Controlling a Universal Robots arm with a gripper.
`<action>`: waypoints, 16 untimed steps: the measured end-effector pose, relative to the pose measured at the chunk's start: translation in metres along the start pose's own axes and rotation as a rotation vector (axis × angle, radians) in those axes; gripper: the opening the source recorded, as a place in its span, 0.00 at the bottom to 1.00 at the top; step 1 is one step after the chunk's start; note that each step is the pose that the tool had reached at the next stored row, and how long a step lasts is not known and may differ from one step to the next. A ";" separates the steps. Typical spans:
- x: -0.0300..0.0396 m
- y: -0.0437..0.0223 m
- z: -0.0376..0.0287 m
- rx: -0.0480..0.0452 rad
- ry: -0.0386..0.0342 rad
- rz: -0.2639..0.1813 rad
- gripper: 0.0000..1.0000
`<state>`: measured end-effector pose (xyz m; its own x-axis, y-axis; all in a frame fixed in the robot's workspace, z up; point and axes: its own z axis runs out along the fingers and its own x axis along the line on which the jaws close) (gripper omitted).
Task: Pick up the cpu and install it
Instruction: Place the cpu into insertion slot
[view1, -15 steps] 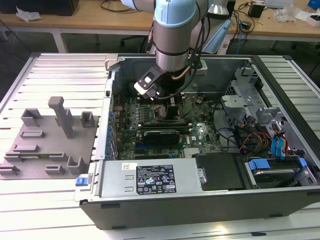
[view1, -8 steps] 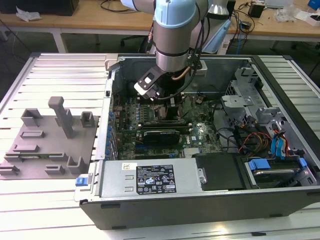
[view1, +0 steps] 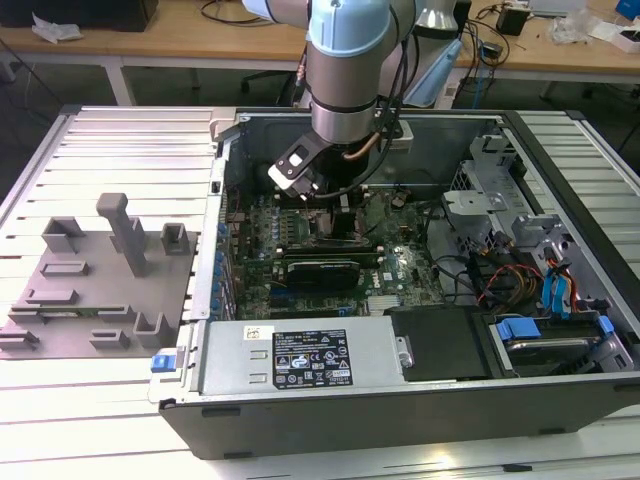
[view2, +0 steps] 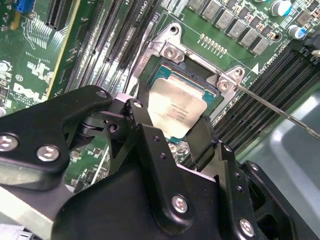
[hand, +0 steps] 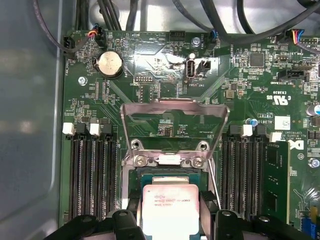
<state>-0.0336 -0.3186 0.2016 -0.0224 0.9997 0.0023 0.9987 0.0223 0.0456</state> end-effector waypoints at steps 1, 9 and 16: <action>0.0007 0.0000 0.0008 0.0007 -0.0042 0.000 0.55; 0.0059 0.0000 0.0026 0.0024 -0.0376 -0.002 0.55; 0.0060 0.0000 0.0031 0.0024 -0.0377 -0.001 0.55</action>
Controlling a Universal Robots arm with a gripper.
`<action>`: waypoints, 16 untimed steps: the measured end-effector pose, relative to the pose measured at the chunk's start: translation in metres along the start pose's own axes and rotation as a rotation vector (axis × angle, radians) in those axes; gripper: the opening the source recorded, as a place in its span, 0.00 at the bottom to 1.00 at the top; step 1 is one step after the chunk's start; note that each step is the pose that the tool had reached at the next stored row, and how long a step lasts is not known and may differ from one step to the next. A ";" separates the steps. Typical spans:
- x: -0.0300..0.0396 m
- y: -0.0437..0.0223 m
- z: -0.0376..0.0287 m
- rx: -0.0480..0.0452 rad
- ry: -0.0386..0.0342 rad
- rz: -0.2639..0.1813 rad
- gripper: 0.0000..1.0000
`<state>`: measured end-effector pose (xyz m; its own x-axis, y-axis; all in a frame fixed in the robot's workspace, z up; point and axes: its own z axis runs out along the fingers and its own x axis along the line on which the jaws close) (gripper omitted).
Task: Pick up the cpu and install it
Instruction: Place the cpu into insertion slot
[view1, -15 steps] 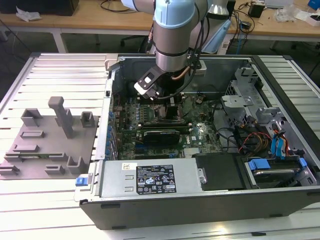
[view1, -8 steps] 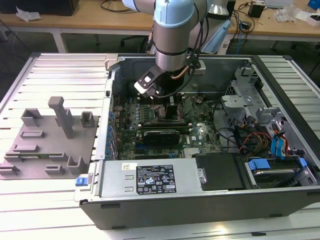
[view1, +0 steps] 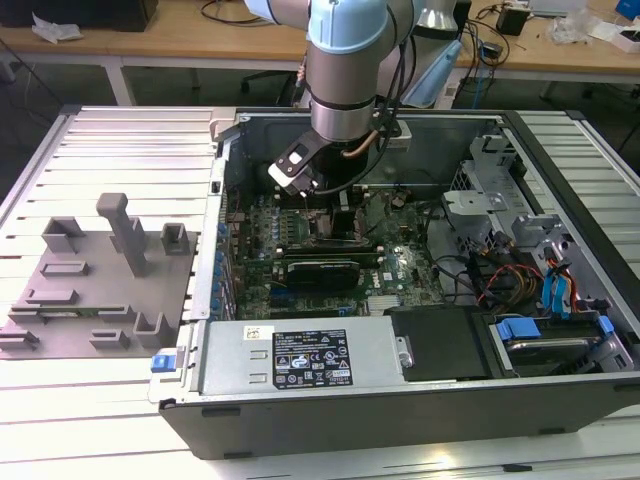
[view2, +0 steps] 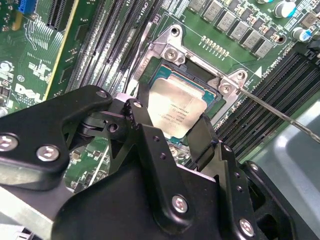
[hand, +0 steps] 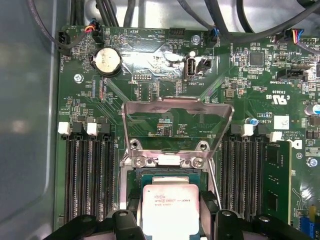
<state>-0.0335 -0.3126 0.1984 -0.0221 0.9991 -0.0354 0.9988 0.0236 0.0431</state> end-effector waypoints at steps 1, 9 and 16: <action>0.0000 0.0000 0.0001 0.0000 0.0000 0.000 0.55; 0.0000 0.0010 0.0009 0.0001 0.0003 0.001 0.55; 0.0000 0.0013 0.0014 0.0002 0.0000 0.004 0.55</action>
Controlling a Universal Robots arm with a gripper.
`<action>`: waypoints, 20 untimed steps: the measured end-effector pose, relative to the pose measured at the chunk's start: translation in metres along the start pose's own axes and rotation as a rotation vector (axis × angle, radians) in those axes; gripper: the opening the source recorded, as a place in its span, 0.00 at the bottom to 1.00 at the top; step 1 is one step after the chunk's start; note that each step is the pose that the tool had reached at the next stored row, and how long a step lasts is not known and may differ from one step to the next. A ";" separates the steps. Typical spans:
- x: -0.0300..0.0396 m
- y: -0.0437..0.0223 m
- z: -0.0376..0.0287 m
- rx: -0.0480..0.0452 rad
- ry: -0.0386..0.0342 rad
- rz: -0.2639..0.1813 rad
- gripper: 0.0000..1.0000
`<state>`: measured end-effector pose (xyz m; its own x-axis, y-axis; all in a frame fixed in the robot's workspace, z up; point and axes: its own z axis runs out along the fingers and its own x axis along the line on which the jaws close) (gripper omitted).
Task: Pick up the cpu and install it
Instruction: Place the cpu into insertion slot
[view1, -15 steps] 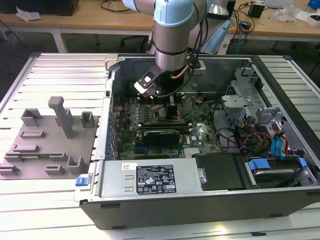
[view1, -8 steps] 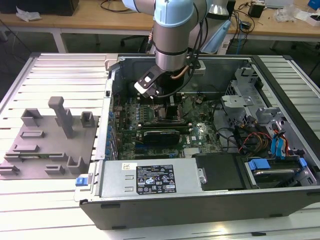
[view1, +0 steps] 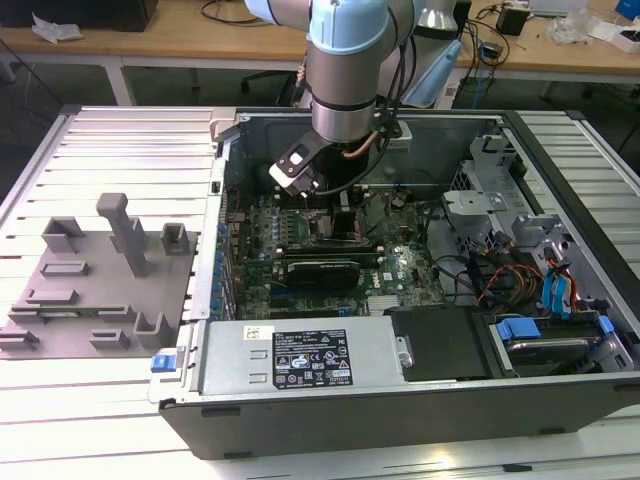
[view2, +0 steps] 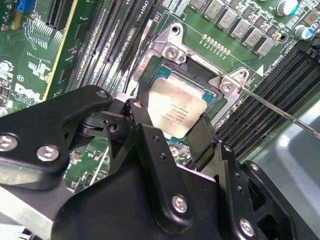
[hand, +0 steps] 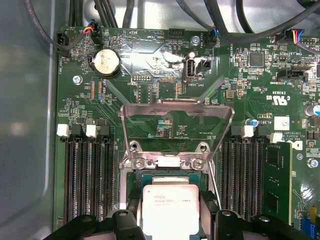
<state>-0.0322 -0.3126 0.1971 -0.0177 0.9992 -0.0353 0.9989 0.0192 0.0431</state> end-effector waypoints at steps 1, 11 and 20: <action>0.0000 0.0000 0.0000 0.0001 0.0001 0.000 0.55; 0.0000 0.0001 -0.0028 0.0000 0.0001 0.000 0.62; 0.0006 0.0002 -0.0039 0.0001 0.0025 0.002 0.62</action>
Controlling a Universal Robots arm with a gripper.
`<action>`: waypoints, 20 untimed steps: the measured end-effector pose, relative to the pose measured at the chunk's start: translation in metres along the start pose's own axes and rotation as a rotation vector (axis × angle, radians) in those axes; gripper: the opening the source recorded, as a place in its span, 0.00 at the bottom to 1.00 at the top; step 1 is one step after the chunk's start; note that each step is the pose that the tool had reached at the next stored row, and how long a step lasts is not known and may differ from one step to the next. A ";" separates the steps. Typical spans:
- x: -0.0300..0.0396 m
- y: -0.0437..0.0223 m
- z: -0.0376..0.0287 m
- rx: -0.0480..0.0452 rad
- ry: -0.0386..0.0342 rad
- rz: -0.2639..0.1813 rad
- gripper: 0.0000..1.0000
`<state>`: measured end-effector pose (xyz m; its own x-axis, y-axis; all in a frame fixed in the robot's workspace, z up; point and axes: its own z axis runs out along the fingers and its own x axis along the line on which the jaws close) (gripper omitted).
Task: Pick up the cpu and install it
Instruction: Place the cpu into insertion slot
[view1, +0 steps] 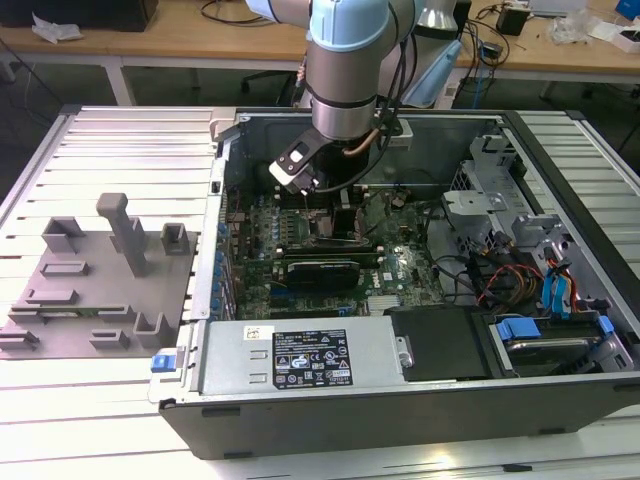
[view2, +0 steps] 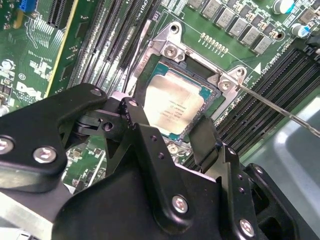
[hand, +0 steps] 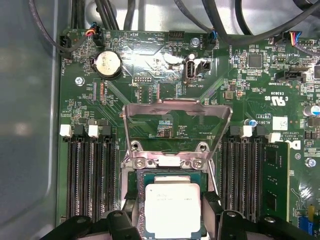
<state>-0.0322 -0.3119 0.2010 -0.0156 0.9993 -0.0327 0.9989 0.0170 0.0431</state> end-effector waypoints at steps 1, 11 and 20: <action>0.0002 0.0000 0.0000 -0.0001 0.0006 0.001 0.62; 0.0005 0.0000 0.0000 0.0000 0.0013 0.003 0.53; 0.0002 -0.0001 0.0006 0.0002 0.0003 0.004 0.53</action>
<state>-0.0323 -0.3117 0.2004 -0.0116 0.9994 -0.0322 0.9990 0.0130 0.0430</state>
